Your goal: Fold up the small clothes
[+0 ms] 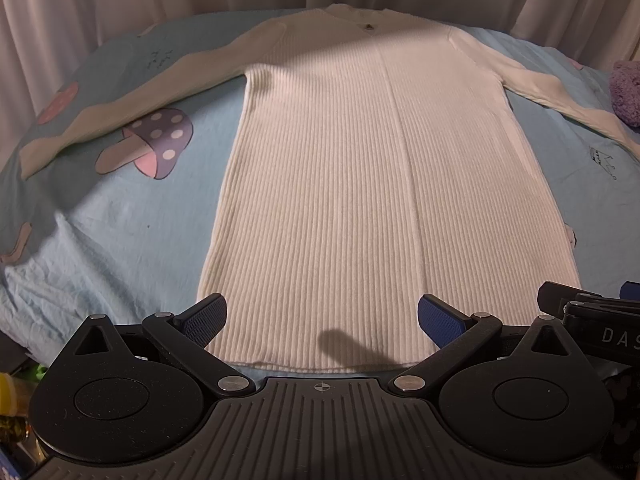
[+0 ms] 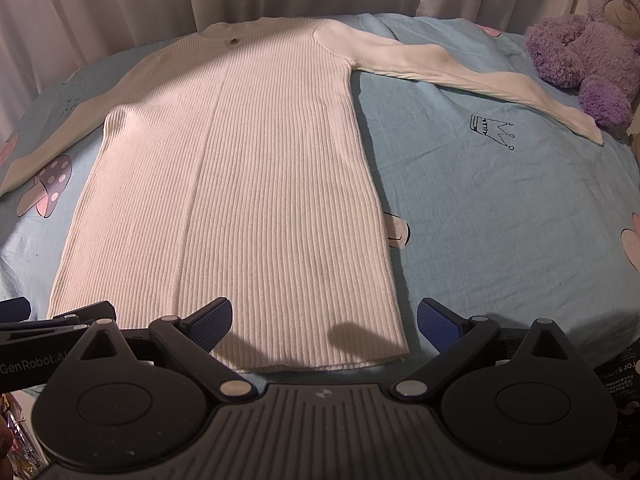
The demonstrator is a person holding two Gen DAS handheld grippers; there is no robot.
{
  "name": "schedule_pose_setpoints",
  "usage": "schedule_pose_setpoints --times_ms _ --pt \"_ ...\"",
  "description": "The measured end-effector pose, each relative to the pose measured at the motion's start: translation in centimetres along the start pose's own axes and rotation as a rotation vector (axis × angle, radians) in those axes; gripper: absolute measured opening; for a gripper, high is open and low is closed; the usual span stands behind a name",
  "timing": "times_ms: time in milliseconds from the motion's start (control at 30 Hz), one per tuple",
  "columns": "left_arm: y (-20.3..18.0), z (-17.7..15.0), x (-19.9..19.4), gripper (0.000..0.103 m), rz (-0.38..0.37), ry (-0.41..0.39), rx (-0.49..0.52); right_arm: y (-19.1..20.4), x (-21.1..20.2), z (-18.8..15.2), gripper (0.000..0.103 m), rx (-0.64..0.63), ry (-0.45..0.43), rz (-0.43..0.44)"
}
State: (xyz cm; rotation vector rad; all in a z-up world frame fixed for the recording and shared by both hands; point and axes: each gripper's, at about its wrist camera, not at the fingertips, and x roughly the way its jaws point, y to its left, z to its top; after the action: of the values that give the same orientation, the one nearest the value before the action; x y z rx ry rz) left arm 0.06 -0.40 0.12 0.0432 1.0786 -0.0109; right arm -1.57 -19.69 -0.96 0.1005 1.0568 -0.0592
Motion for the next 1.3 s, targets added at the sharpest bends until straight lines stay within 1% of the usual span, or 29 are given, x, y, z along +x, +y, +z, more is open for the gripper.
schedule_pose_setpoints --times_ms 733,1000,1133,1233,1267,1300 --pt "0.0 -0.1 0.0 0.103 0.002 0.003 -0.002 -0.4 0.1 0.2 0.099 0.014 -0.001 0.014" --pt "-0.2 -0.6 0.3 0.103 0.002 0.011 -0.004 -0.6 0.1 0.3 0.099 0.020 -0.015 0.052" --pt "-0.3 -0.1 0.5 0.103 0.004 0.020 -0.001 -1.1 0.2 0.3 0.099 0.036 -0.021 0.070" --pt "-0.4 0.0 0.7 0.103 0.004 0.026 0.000 -1.4 0.3 0.3 0.099 0.045 -0.040 0.110" --pt "-0.4 0.1 0.8 0.103 0.002 0.028 -0.001 -1.7 0.1 0.4 0.099 0.057 -0.067 0.154" --pt "-0.4 0.2 0.9 0.103 -0.002 0.030 -0.004 -2.2 -0.2 0.4 0.099 0.077 -0.105 0.217"
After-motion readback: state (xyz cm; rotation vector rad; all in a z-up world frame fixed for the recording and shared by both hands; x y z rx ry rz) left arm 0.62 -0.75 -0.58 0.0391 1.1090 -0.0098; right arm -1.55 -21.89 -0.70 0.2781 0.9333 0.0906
